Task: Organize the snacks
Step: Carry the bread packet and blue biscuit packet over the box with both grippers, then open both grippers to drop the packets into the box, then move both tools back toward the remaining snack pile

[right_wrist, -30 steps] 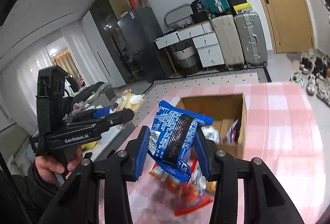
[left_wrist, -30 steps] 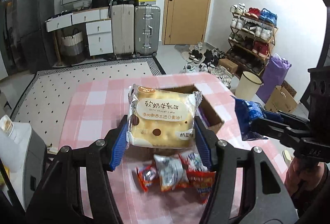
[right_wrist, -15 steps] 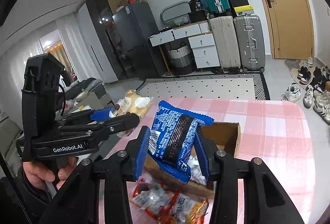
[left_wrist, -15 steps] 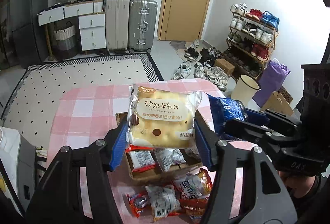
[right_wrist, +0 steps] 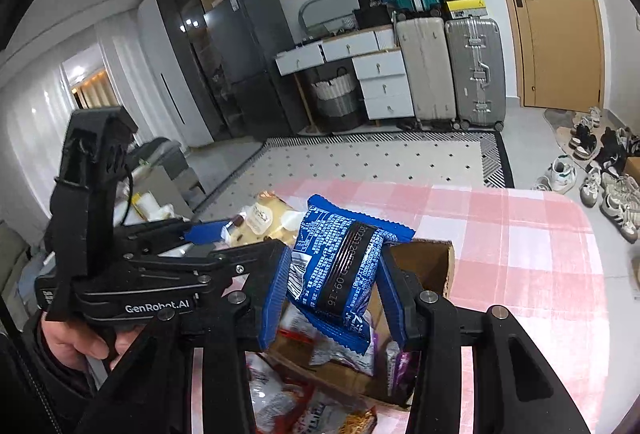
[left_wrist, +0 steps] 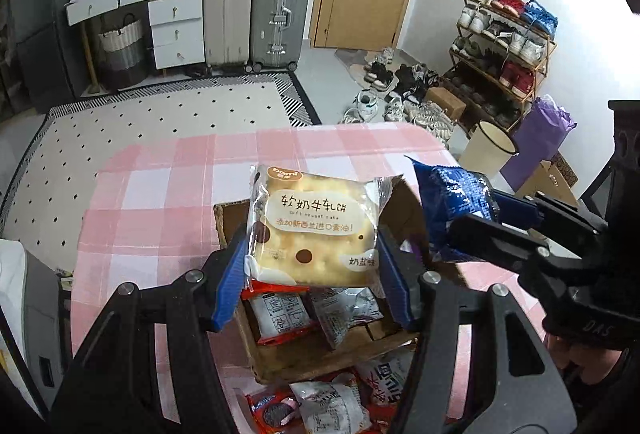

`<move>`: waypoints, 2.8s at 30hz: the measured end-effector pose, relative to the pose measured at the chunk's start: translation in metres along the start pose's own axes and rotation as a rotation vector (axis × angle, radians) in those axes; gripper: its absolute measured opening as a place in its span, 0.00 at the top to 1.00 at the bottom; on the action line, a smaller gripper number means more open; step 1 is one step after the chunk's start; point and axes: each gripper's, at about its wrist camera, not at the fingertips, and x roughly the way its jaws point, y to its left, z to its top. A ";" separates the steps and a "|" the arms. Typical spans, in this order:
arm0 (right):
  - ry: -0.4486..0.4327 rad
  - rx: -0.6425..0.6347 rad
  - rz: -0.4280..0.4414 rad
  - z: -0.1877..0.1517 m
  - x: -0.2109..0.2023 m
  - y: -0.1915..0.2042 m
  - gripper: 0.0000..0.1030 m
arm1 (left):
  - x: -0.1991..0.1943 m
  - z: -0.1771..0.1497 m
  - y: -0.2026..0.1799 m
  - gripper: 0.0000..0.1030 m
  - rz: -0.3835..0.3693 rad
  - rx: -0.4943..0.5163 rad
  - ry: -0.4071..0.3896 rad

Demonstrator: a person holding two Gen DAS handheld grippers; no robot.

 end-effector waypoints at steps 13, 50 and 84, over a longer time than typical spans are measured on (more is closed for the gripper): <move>0.069 0.011 -0.027 -0.017 0.041 -0.009 0.51 | 0.056 -0.011 0.009 0.40 -0.024 -0.046 0.078; -0.106 -0.042 -0.047 -0.048 -0.096 0.060 0.15 | -0.108 -0.088 -0.021 0.12 0.041 0.015 -0.102; -0.002 -0.060 -0.088 -0.190 -0.108 0.084 0.03 | -0.168 -0.225 -0.021 0.01 0.065 -0.067 -0.135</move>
